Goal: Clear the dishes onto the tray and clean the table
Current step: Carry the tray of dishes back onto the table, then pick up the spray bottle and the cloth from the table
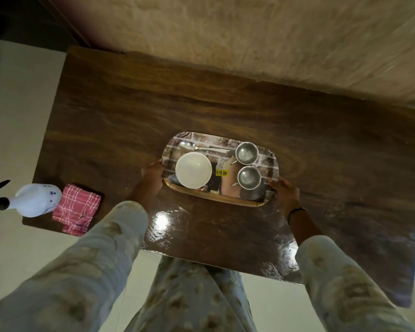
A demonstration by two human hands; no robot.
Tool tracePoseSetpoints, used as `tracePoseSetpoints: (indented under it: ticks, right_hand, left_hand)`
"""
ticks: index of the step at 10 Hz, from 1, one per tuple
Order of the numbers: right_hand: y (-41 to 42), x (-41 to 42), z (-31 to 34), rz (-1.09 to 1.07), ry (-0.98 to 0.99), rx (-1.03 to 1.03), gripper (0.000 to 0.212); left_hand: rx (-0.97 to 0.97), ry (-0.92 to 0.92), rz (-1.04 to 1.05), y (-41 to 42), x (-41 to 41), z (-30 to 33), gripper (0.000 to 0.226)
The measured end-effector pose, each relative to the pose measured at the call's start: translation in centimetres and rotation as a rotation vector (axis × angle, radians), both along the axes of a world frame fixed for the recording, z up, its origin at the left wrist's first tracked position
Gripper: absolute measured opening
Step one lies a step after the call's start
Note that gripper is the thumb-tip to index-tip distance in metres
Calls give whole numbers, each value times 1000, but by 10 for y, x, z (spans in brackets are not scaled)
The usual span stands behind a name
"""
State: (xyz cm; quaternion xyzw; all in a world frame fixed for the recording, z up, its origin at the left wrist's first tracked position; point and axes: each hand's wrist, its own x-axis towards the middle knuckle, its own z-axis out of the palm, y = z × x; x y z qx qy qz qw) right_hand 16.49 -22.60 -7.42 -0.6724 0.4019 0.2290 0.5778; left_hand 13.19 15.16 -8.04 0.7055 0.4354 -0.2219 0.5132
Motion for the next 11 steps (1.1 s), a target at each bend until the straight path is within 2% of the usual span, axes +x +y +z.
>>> tracePoseSetpoints:
  ticks: [1, 2, 3, 4, 5, 7, 8, 9, 10, 11]
  right_hand:
    - [-2, 2, 10, 100, 44, -147, 19]
    - [6, 3, 44, 46, -94, -435, 27]
    - [23, -1, 77, 47, -244, -507, 27]
    - [57, -9, 98, 224, -433, -482, 20]
    - [115, -21, 113, 481, -624, -400, 14]
    - [269, -69, 113, 1014, -514, -168, 21]
    - [337, -89, 104, 1135, -350, -133, 27]
    - [390, -107, 91, 1230, -229, -134, 35]
    - [435, -119, 77, 1260, -163, -143, 39]
    - [469, -125, 61, 1312, -148, -180, 39]
  left_hand:
    - [24, 27, 96, -10, 2, 14, 37]
    - [205, 51, 298, -21, -3, 42, 32]
    - [197, -41, 389, -33, -25, 64, 29]
    - [115, -73, 411, -25, -63, 71, 22]
    - [37, -137, 519, -10, -105, 88, 27]
    - [141, -175, 779, 61, -189, 104, 28]
    - [228, -255, 759, 111, -204, 120, 33]
    - [301, -328, 700, 166, -215, 124, 59]
    - [370, -360, 538, 220, -219, 117, 80]
    - [344, -378, 343, 264, -211, 108, 94]
